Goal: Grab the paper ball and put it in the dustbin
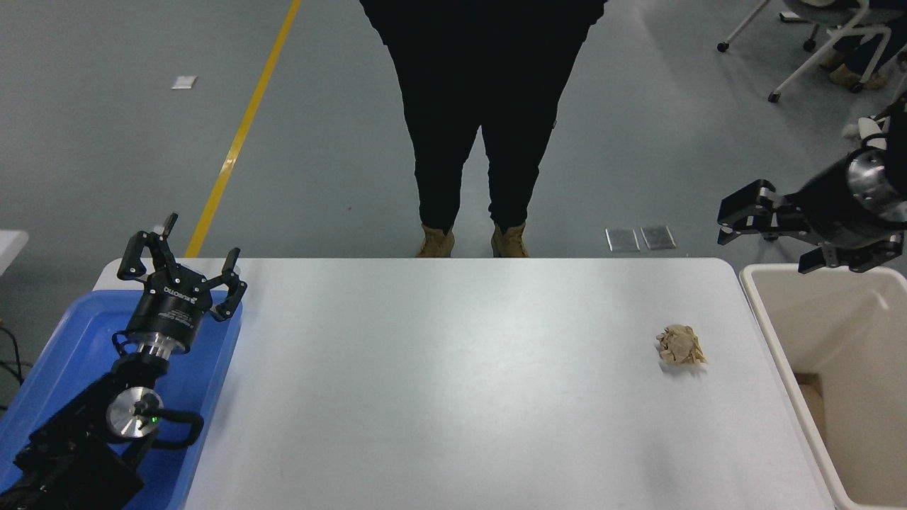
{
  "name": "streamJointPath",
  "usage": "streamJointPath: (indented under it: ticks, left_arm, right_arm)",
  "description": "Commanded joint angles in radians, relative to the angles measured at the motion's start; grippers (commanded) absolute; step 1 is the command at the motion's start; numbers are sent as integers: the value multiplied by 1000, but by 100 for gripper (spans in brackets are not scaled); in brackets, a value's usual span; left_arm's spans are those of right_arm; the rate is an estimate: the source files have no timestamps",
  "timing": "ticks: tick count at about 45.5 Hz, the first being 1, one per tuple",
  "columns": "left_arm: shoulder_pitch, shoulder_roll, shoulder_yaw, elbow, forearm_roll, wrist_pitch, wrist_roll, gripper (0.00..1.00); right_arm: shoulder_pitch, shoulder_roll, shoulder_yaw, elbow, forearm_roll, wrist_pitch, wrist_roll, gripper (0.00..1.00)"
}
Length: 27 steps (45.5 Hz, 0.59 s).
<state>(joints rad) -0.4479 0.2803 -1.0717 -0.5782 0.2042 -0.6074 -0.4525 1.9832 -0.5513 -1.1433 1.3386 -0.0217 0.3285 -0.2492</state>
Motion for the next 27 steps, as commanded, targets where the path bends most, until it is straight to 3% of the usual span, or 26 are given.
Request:
streamJointPath:
  ticks: [1,10,27]
  left_arm:
    - [0,0,-1,0,0,0,0,98]
    - [0,0,1,0,0,0,0,98]
    - [0,0,1,0,0,0,0,98]
  right_arm:
    - [-359,120,56,-232,12,-203,1,100]
    - [-540,168,163,-352,14,-302,1,100]
    - [-799,260,344,-588,14,-336,1,100]
